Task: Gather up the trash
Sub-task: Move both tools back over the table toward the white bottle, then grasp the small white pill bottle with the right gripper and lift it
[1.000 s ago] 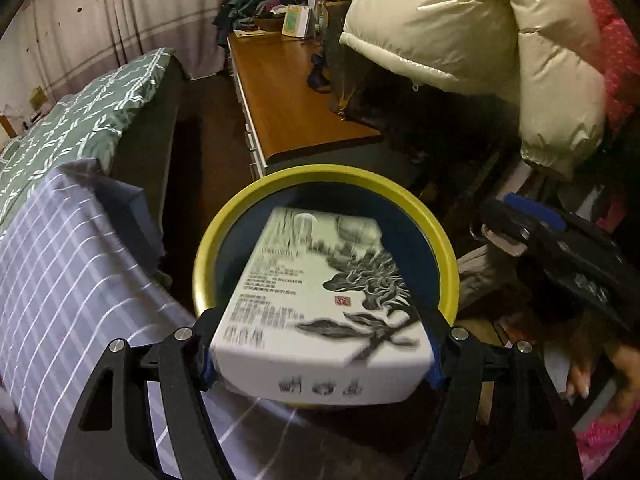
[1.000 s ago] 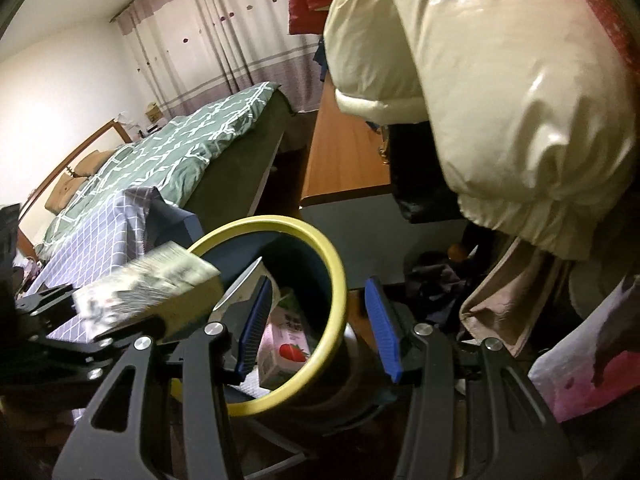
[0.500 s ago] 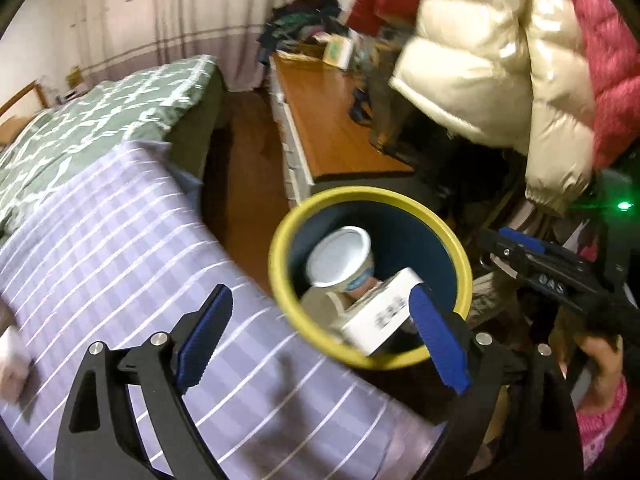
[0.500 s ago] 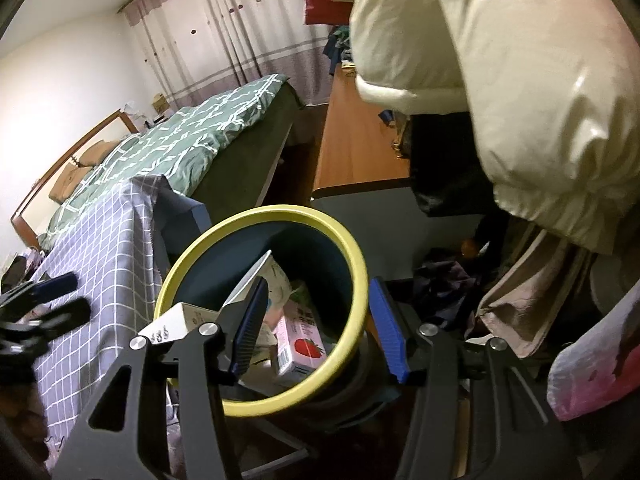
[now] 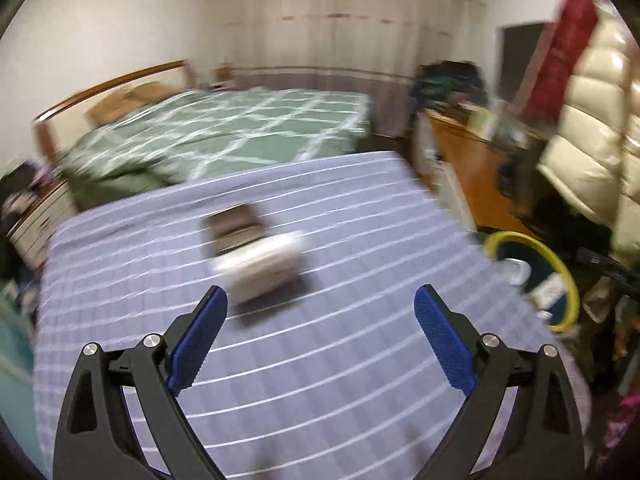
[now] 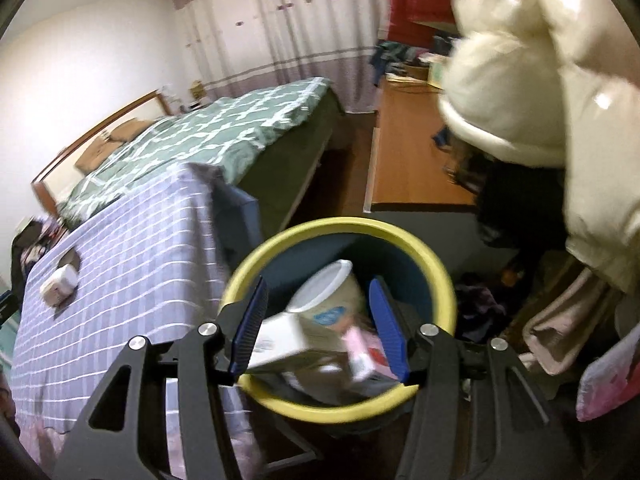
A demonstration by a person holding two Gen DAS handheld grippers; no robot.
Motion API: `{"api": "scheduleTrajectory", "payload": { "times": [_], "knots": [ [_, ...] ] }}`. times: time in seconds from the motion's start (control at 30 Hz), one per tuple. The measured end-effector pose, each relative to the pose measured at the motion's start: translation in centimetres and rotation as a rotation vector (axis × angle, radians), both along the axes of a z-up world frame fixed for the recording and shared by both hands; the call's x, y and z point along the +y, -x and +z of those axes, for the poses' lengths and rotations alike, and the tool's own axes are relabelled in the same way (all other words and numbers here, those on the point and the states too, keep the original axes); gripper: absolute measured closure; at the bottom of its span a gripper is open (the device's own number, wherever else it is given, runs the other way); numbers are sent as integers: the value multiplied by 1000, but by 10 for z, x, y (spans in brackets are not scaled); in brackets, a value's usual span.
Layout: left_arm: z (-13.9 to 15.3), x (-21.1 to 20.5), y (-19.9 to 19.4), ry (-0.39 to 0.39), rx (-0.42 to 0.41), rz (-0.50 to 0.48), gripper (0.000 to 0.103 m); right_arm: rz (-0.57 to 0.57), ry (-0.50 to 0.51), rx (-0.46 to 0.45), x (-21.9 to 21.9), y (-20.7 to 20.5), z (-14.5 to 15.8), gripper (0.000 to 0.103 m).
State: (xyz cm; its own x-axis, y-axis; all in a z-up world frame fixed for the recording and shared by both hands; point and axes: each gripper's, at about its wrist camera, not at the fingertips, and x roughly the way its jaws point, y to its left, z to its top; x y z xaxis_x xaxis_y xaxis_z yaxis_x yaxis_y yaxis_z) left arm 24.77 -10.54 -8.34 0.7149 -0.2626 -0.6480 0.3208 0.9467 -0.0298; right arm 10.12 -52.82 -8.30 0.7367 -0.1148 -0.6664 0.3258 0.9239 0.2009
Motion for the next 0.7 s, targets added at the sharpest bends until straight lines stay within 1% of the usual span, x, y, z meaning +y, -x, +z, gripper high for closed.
{"api": "scheduleTrajectory", "payload": {
  "times": [0.1, 0.2, 0.27, 0.3, 0.37, 0.47, 0.53, 0.6, 0.63, 0.7],
  "knots": [
    [-13, 52, -7, 9, 15, 118, 10, 78, 9, 2, 30, -18, 6, 51],
    [-26, 96, -15, 7, 20, 218, 10, 183, 12, 1, 70, -40, 14, 51],
    [-33, 111, -18, 4, 24, 258, 10, 264, 8, -7, 103, -56, 20, 50],
    [-36, 121, -20, 12, 29, 278, 10, 300, 5, -12, 118, -63, 23, 48],
    [-41, 136, -24, 24, 42, 304, 10, 362, 6, -16, 147, -77, 26, 45],
    [-46, 147, -24, 0, 40, 337, 10, 467, 14, -14, 195, -99, 34, 42],
    [-49, 156, -21, 14, 48, 350, 10, 527, 12, -26, 225, -113, 38, 31],
    [-49, 161, -20, 33, 59, 353, 9, 579, 11, -34, 250, -125, 41, 26],
    [-49, 165, -20, 46, 66, 360, 9, 608, 19, -26, 264, -135, 42, 23],
    [-48, 167, -20, 60, 67, 372, 9, 658, 33, -11, 287, -147, 41, 19]
  ]
}}
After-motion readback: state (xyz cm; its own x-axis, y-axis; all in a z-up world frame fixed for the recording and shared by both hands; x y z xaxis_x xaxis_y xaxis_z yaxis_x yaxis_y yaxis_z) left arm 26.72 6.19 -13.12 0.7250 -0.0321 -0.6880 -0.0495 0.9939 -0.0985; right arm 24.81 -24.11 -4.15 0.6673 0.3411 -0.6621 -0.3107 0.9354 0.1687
